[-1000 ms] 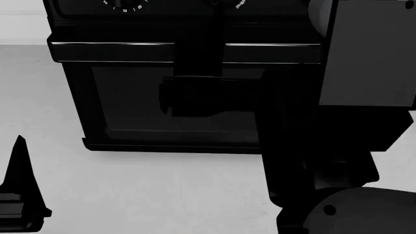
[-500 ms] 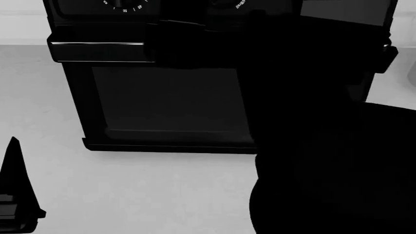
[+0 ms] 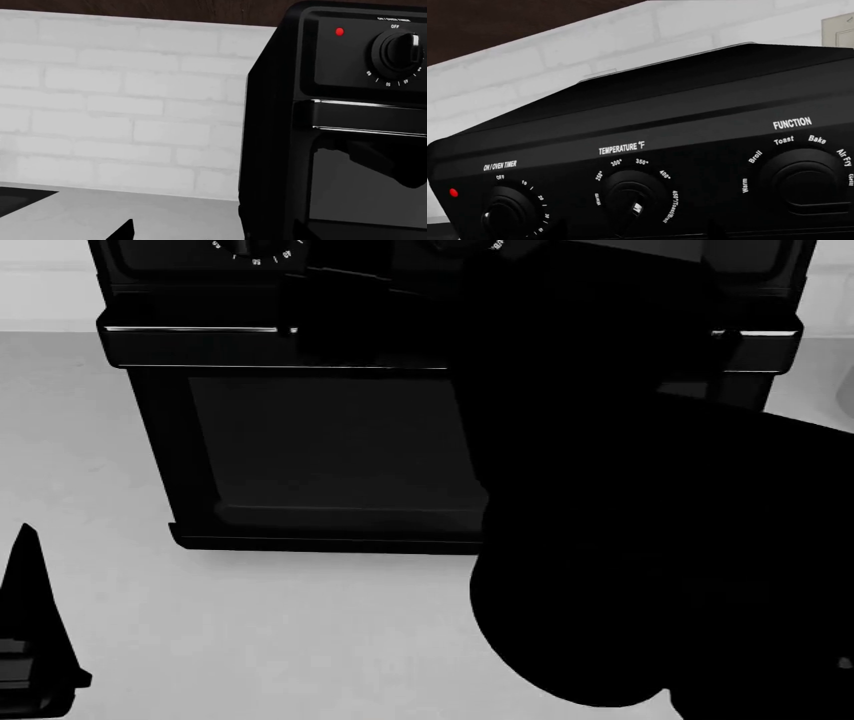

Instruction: Decrease the toaster oven temperature.

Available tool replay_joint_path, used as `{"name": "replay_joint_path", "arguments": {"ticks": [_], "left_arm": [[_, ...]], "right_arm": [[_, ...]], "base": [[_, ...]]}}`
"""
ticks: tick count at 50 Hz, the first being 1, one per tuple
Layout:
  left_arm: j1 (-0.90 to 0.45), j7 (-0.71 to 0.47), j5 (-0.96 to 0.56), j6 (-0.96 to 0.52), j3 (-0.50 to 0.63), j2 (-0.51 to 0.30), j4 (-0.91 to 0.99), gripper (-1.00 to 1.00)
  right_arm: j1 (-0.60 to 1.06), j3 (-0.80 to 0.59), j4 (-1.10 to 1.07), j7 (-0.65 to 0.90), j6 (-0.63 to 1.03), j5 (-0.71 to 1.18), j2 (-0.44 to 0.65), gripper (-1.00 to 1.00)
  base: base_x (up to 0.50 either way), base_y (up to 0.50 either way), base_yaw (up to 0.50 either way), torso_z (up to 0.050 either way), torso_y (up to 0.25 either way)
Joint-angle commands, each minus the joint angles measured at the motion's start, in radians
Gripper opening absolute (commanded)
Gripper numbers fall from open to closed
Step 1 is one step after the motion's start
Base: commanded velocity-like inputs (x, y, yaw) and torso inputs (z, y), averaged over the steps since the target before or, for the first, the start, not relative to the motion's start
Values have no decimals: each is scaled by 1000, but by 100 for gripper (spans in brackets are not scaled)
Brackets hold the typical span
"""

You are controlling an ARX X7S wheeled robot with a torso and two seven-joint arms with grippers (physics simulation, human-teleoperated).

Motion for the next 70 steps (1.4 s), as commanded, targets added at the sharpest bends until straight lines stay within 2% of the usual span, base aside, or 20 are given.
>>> {"name": "replay_joint_path", "arguments": {"ticks": [1,49,50,63,70], "left_arm": [[4,-4,1,6,3,-4,-6,100],[16,-21,-8,24,0,-22,-17,100],[14,-21,-7,23,1,-23,-19,100],[16,-23,-3,25,14,-25,-30,100],[16,-26,-8,26,12,-26,-30,100]], "right_arm": [[7,-17,62,-47,-1,-32,-17,100],[37,-61,213,-157,-13,-85,-71,100],[37,-64,212,-155,-12,-91,-70,-100],[50,-81,191,-159,14,-86,-55,-100],[77,-133,186,-161,81,-104,-33,-100]], "base": [[0,0,0,0,0],[4,1,2,0,0],[12,3,7,0,0],[10,4,8,1,0],[13,5,9,0,0]]}}
